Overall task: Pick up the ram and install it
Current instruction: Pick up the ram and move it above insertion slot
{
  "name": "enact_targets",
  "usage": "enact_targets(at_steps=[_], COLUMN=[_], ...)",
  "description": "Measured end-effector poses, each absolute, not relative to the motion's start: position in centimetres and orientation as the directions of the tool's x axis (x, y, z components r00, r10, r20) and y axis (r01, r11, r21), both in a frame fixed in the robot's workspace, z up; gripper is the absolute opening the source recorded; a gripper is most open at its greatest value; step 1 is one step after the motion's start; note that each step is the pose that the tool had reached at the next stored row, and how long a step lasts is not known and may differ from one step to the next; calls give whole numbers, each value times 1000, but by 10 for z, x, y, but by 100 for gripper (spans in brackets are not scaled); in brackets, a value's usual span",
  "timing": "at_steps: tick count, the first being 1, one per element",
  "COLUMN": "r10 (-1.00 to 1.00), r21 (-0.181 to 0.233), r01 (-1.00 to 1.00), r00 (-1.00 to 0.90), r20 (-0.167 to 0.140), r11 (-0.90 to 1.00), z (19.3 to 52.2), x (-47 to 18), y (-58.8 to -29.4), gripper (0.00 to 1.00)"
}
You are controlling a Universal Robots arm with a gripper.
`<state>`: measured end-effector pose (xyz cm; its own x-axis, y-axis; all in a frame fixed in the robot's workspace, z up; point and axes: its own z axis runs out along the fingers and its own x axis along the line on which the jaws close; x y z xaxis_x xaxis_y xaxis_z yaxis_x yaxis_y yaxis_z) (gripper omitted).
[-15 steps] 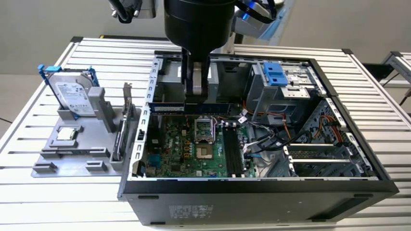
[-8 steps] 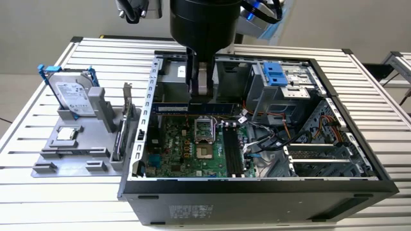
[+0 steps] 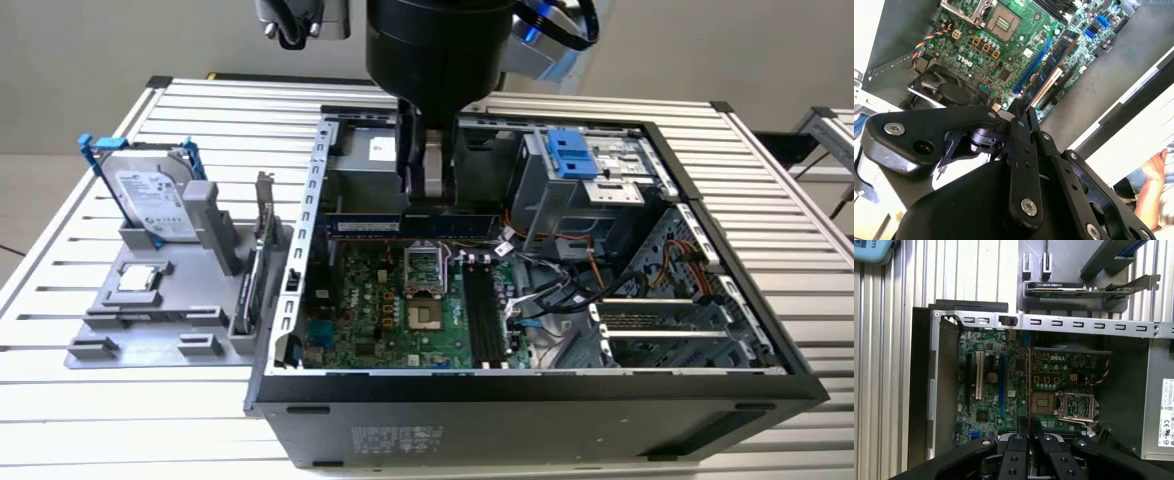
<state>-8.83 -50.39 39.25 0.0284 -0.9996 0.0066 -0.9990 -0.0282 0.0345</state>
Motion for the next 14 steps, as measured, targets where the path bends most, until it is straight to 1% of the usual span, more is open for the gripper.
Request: enact_targets(at_steps=[14], r10=[-1000], r21=[35], r01=[-999], r00=[28], r20=[8], r11=[-28], z=[392], x=[-78], y=[-504], gripper=[0])
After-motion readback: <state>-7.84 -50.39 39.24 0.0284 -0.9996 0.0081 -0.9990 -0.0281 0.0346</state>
